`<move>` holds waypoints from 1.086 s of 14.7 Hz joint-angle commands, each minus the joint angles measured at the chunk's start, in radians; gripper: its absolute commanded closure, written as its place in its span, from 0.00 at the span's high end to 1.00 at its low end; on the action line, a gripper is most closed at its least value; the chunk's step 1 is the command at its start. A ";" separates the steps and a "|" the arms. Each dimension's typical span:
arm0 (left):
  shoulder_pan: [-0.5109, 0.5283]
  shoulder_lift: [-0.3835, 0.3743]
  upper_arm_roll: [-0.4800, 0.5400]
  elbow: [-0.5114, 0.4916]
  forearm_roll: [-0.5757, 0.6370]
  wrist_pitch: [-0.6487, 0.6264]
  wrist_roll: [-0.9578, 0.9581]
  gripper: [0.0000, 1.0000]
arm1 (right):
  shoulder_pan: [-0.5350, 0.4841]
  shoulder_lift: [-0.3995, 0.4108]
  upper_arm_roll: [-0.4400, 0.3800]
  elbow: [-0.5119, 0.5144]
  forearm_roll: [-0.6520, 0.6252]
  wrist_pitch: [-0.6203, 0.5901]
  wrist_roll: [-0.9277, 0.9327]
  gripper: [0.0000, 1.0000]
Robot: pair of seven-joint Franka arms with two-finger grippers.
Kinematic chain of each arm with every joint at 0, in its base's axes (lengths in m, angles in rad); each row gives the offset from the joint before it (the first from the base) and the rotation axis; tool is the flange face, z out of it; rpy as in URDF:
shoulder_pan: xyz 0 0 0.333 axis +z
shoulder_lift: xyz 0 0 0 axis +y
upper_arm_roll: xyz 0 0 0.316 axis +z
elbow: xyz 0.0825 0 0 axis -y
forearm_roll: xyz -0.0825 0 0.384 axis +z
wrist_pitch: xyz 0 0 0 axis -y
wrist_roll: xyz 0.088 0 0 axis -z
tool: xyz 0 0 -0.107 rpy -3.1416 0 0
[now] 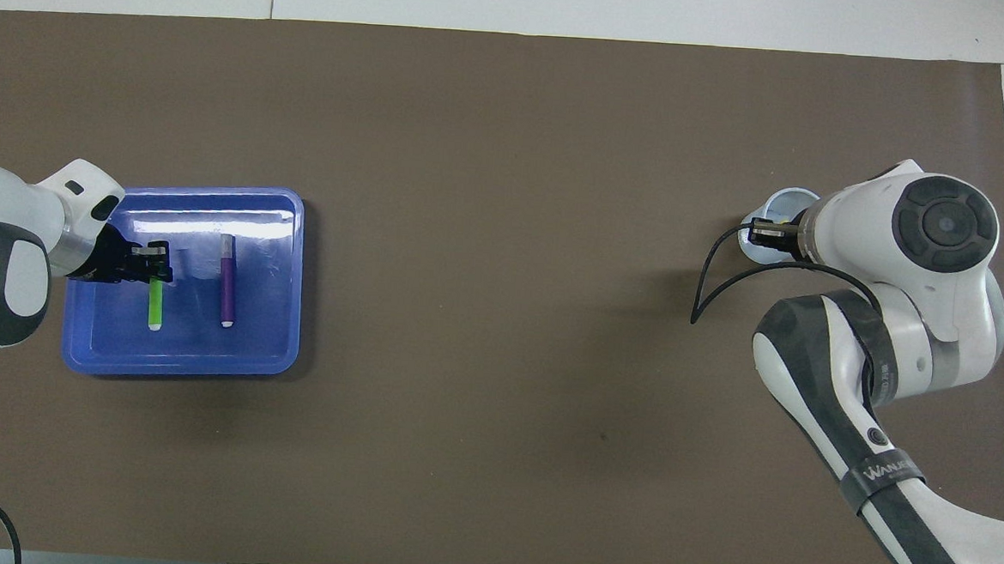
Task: Right arm passes pens to left for tray arrangement
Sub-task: 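Pull the yellow pen from the cup with the right gripper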
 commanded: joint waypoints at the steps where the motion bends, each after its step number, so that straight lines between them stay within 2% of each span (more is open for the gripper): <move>1: 0.007 -0.006 -0.005 -0.018 0.021 0.026 0.008 0.00 | -0.014 -0.022 0.007 -0.037 -0.017 0.049 -0.021 0.40; 2: 0.007 -0.006 -0.005 -0.018 0.021 0.026 0.008 0.11 | -0.014 -0.022 0.007 -0.037 -0.017 0.049 -0.020 0.40; 3: 0.006 -0.006 -0.005 -0.024 0.021 0.026 0.008 0.74 | -0.014 -0.022 0.007 -0.037 -0.017 0.050 -0.018 0.40; 4: 0.006 -0.008 -0.005 -0.024 0.021 0.026 0.008 1.00 | -0.014 -0.022 0.007 -0.039 -0.017 0.050 -0.020 0.40; 5: 0.006 -0.008 -0.005 -0.024 0.021 0.026 0.010 1.00 | -0.014 -0.022 0.007 -0.039 -0.015 0.050 -0.020 0.40; 6: 0.006 -0.008 -0.005 -0.024 0.021 0.026 0.010 1.00 | -0.014 -0.022 0.007 -0.039 -0.015 0.050 -0.021 0.34; 7: 0.006 -0.008 -0.005 -0.024 0.021 0.026 0.010 1.00 | -0.014 -0.022 0.007 -0.037 -0.015 0.050 -0.021 0.15; 8: 0.006 -0.008 -0.005 -0.024 0.021 0.026 0.010 1.00 | -0.014 -0.022 0.007 -0.037 -0.015 0.050 -0.023 0.00; 13: 0.006 -0.008 -0.005 -0.019 0.021 0.020 0.008 1.00 | -0.014 -0.026 0.007 0.008 -0.009 0.012 -0.018 0.00; 16: 0.006 -0.011 -0.006 0.004 0.021 -0.006 0.001 1.00 | -0.012 -0.075 0.014 0.097 0.008 -0.165 -0.020 0.00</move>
